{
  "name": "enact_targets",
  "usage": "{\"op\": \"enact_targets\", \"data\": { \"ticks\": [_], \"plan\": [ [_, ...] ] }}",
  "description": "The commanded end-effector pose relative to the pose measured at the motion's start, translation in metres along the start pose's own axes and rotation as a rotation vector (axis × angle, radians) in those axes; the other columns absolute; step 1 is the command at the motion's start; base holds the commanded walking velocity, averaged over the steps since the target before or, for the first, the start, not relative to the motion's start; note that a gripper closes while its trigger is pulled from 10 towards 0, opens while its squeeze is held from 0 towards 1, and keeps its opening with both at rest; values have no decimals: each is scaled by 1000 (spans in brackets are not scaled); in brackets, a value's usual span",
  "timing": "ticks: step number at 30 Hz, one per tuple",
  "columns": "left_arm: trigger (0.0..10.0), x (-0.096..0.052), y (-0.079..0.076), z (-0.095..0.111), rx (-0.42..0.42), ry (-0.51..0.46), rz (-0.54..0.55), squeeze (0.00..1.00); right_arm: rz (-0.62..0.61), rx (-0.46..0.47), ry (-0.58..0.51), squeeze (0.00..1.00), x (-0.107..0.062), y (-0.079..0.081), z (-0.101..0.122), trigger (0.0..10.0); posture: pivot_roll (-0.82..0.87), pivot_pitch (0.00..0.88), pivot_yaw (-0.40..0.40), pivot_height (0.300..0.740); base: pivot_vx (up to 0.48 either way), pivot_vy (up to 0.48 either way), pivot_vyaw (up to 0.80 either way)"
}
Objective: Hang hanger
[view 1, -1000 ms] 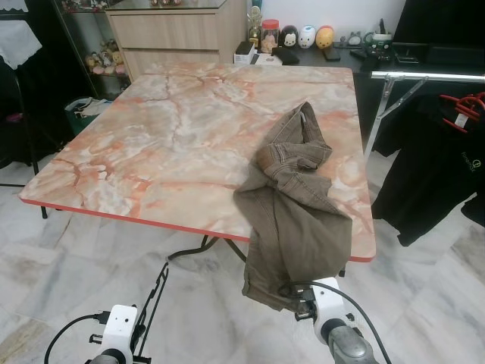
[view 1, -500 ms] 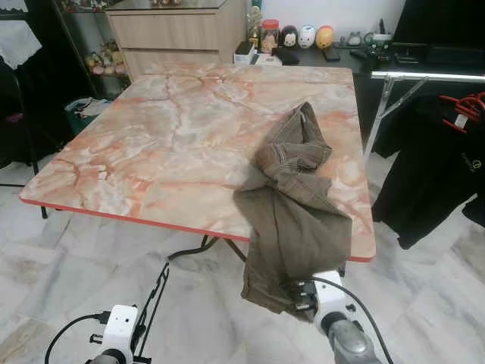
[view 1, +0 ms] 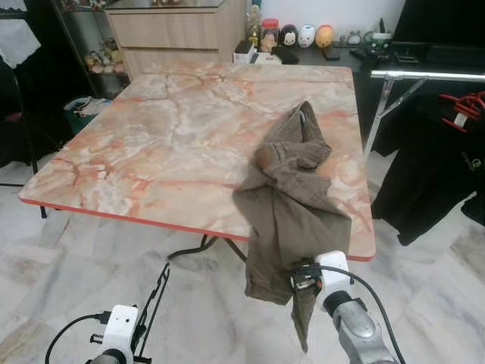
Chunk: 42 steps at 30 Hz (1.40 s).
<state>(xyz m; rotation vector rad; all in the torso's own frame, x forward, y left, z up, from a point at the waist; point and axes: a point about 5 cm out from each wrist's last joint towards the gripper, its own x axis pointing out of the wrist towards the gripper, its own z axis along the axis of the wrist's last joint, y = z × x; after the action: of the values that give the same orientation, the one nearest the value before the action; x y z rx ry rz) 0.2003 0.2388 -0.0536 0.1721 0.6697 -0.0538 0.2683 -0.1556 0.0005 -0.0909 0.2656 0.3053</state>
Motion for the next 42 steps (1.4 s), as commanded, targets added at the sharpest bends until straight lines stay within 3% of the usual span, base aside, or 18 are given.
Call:
{"op": "enact_targets", "data": {
  "ticks": [1, 7, 12, 13, 16, 21, 28, 30, 31, 37, 42],
  "plan": [
    [10000, -2, 0, -4, 11, 13, -5, 0, 58, -53, -128, 0, 11, 7, 31, 10000, 106, 6, 46, 740, 0, 0, 0],
    [10000, -2, 0, -5, 12, 16, -5, 0, 115, -48, -94, 0, 0, 19, 16, 10000, 104, 11, 45, 740, 0, 0, 0],
    [10000, -3, 0, -6, 12, 20, -3, 0, 55, -50, -76, 0, -22, 20, -2, 10000, 102, 13, 42, 740, 0, 0, 0],
    [10000, -3, 0, -6, 14, 23, -3, 0, 25, -29, -75, 0, -36, 23, -10, 10000, 95, 19, 41, 740, 0, 0, 0],
    [10000, -2, 0, -6, 16, 24, -5, 0, -17, -41, -52, 0, -58, 27, -23, 10000, 88, 21, 43, 740, 0, 0, 0],
    [10000, -2, -1, -6, 22, 30, -11, 0, -94, -19, -71, 0, -78, 24, -22, 10000, 78, 21, 47, 740, 0, 0, 0],
    [10000, -1, -2, -6, 27, 32, -15, 0, -187, -13, -222, 0, -73, 9, 25, 10000, 72, 7, 47, 740, 0, 0, 0],
    [10000, -1, -2, -5, 29, 33, -14, 0, -217, -12, -299, 0, -60, -3, 50, 10000, 55, 5, 49, 740, 0, 0, 0],
    [10000, -1, -1, -5, 31, 34, -15, 0, -249, -10, -367, 0, -47, -16, 73, 10000, 48, 0, 55, 740, 0, 0, 0],
    [10000, -1, -1, -6, 27, 35, -13, 0, -270, 2, -463, 0, -26, -39, 111, 10000, 59, 0, 56, 740, 0, 0, 0],
    [10000, -2, 1, -6, 21, 37, -6, 0, -268, -46, -540, 0, -7, -56, 150, 10000, 64, 0, 58, 740, 0, 0, 0]
  ]
}}
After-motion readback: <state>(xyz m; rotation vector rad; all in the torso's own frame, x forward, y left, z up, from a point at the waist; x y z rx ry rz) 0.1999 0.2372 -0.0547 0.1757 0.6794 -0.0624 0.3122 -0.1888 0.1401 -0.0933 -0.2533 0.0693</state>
